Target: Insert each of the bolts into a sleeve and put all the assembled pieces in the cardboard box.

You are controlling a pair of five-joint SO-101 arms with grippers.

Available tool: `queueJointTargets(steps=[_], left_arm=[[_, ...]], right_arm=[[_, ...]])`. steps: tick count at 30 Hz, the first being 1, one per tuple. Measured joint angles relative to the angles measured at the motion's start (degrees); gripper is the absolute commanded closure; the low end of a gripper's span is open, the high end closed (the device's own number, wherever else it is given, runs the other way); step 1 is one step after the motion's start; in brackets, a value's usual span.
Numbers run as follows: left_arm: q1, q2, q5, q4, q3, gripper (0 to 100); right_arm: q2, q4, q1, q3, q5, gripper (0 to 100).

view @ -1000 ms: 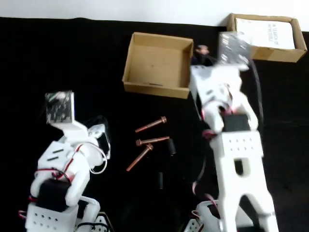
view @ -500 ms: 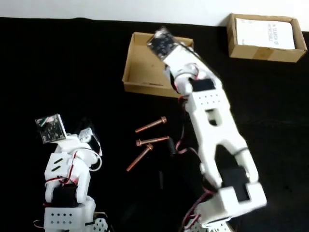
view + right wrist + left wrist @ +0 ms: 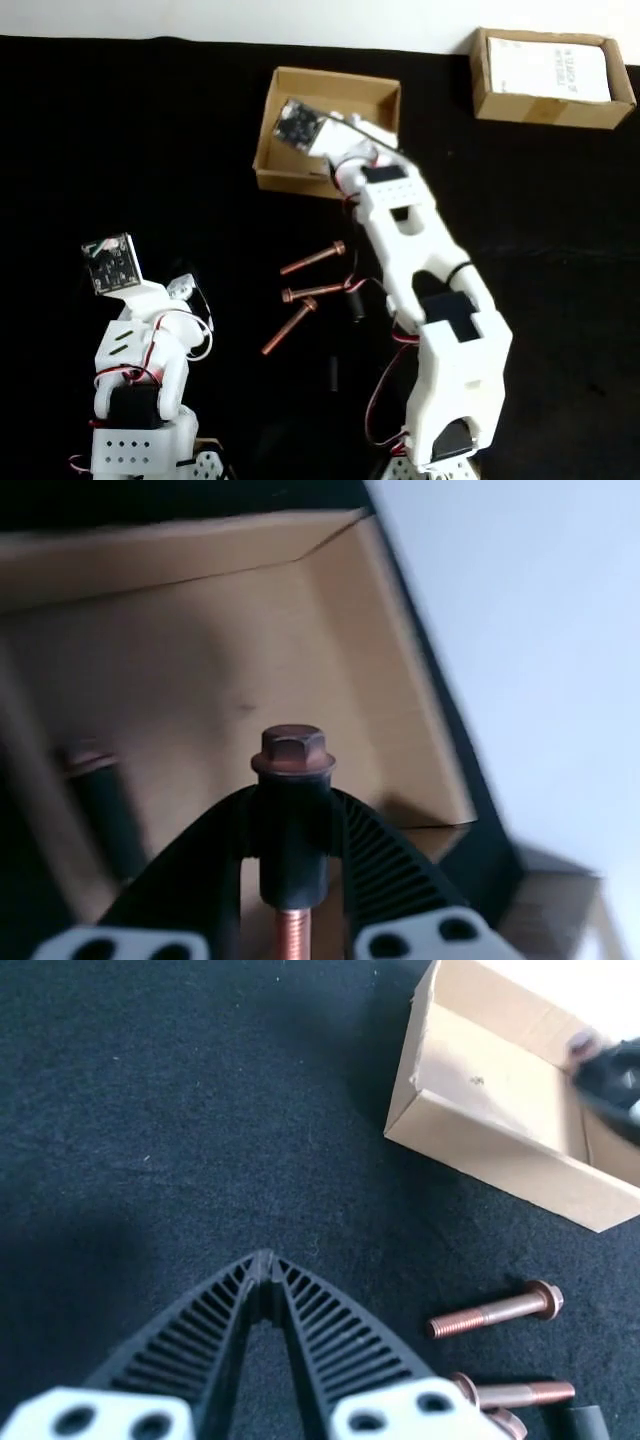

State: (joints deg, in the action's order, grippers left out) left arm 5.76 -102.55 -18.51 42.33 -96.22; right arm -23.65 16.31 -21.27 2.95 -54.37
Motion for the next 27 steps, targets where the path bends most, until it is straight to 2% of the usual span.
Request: queueJointTargets(steps=[4, 8, 13, 20, 27], left_arm=[[0.0, 0.0, 0.0, 0.0, 0.0, 99], [0.0, 0.0, 0.0, 0.0, 0.0, 99], [0.0, 0.0, 0.0, 0.0, 0.0, 99], [0.0, 0.0, 0.0, 0.0, 0.0, 99], [-0.1, 0.0, 0.0, 0.0, 0.0, 99]], right_arm=[[0.1, 0.8, -0.2, 2.4, 0.4, 91.6], [0.9, 8.5, -0.3, 2.2, 2.6, 86.5], [7.2, 18.6, -1.1, 2.3, 12.5, 86.5], [24.4, 30.2, -1.1, 2.4, 28.1, 86.5], [40.4, 50.4, -1.2, 2.3, 45.8, 86.5]])
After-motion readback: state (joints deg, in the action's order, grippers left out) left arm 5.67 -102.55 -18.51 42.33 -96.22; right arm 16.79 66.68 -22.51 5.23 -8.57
